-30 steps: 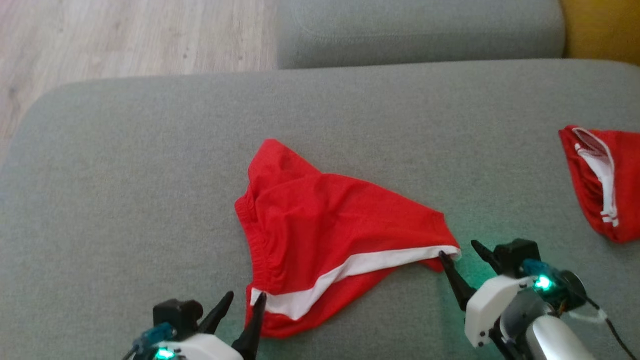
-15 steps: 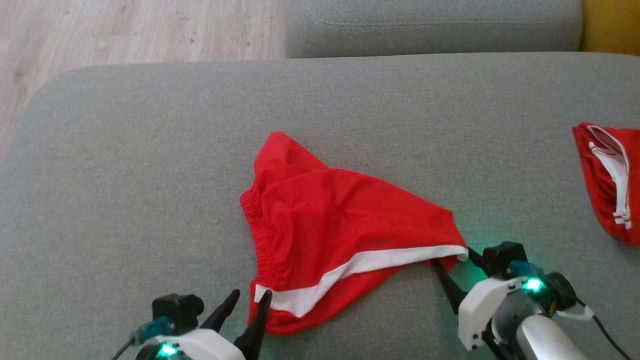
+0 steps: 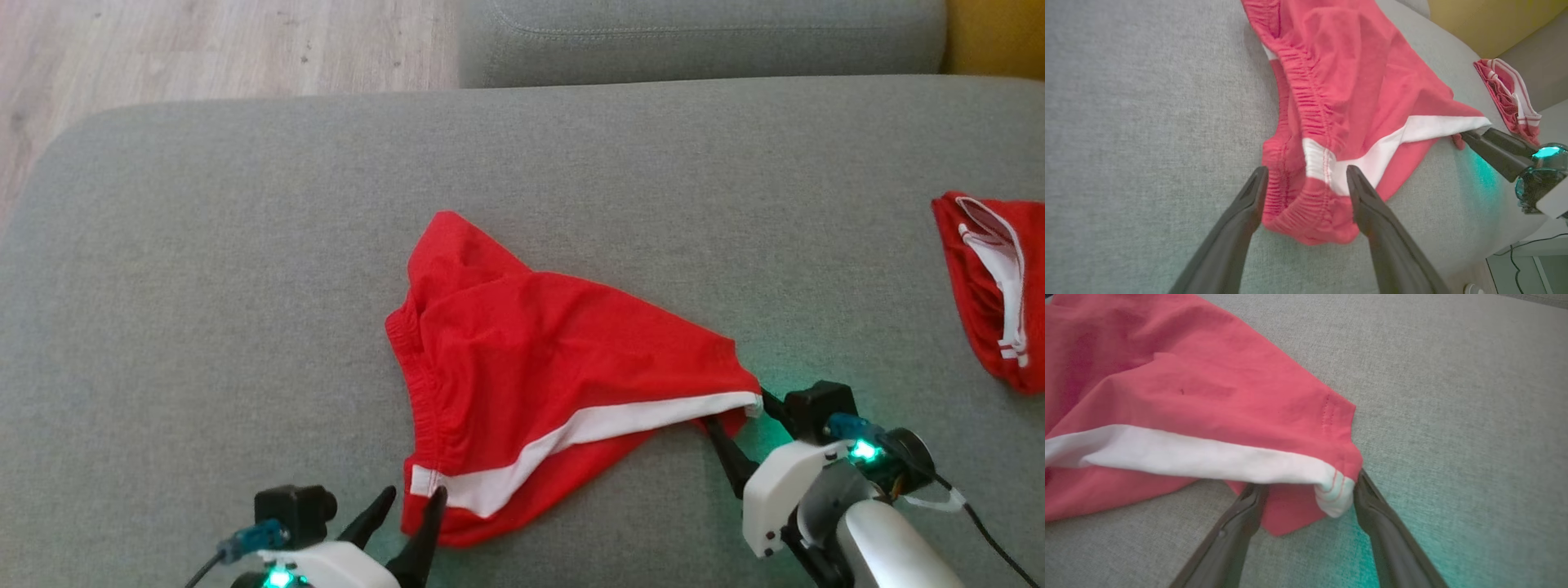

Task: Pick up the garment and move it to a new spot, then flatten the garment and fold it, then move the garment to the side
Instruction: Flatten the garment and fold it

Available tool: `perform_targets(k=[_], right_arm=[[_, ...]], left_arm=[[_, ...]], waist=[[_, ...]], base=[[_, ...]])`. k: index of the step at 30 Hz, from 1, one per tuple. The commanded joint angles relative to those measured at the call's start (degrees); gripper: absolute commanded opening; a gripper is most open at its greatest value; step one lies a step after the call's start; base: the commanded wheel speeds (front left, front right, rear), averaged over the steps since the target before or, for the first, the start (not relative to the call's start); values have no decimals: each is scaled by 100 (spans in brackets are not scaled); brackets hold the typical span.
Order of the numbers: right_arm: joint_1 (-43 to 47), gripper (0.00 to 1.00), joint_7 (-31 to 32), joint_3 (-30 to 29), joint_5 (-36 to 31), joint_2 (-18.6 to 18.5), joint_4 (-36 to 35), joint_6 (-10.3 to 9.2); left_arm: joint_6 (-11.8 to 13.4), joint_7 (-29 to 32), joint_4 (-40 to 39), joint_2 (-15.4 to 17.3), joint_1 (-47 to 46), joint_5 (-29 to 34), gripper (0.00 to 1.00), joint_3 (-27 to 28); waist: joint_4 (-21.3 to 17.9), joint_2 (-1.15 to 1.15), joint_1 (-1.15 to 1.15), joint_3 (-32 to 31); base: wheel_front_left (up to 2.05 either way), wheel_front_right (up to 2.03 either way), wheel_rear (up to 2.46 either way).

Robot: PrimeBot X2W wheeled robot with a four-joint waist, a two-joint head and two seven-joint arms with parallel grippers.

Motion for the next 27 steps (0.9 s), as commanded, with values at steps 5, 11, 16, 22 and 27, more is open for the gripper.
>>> perform_targets(k=[5,11,16,22,27], right_arm=[[-341,100,-125,165,-47,0,-147,40],[-409,100,-188,207,-39,28,-114,40],[-422,100,-230,214,-32,48,-84,40],[-434,6,-282,251,46,67,-70,40],[-463,0,-273,173,272,20,-266,40]], left_arm=[[-30,-8,31,27,-400,-90,100,95],[-51,-84,235,42,-601,-95,100,70],[-75,-84,275,66,-632,-133,80,-2],[-97,-60,226,108,-606,-189,4,-86],[-132,-89,-6,79,-631,-485,0,-94]], waist=[[-46,0,0,92],[-94,0,0,156],[-104,0,0,157],[-97,0,0,132],[-114,0,0,59]], base=[[0,0,0],[0,0,0],[0,0,0],[0,0,0],[0,0,0]])
